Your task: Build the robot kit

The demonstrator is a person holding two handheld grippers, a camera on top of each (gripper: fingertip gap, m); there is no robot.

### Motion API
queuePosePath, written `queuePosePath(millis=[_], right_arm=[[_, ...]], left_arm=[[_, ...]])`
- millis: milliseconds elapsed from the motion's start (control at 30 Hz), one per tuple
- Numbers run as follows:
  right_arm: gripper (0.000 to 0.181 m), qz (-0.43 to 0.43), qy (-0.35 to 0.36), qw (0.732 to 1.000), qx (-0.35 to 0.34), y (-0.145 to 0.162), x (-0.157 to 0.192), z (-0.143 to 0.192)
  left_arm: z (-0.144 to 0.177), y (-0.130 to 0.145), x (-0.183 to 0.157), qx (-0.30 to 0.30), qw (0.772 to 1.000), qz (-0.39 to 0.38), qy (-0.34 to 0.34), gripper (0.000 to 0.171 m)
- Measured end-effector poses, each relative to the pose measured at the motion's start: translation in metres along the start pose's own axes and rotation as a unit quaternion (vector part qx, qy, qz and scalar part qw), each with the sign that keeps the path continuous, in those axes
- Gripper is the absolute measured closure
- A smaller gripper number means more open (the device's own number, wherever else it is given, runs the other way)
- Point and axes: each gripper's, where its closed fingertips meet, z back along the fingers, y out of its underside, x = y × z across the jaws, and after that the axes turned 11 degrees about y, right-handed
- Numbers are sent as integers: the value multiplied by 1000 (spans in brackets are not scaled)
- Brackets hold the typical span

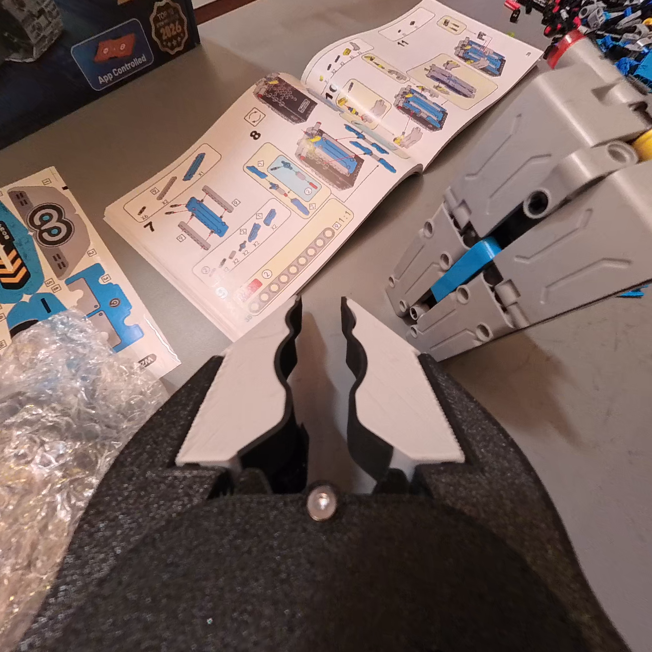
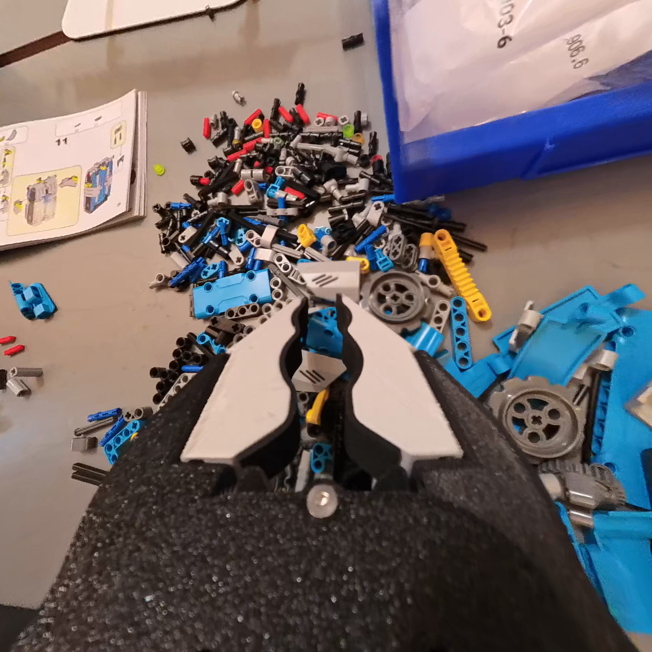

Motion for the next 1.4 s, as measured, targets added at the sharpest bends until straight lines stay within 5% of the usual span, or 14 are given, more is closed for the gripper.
queuePosePath(millis=[600, 833, 1400], right_arm=[[164, 7, 4, 1000, 0, 0, 0, -2], [143, 25, 29, 999, -7, -3, -3, -1], [163, 37, 54, 998, 13, 0, -5, -10]], left_arm=[[0, 0, 0, 1, 1000, 1, 0, 150], [0, 0, 0, 1, 1000, 1, 0, 150], [0, 1, 0, 2, 1000, -1, -1, 150]])
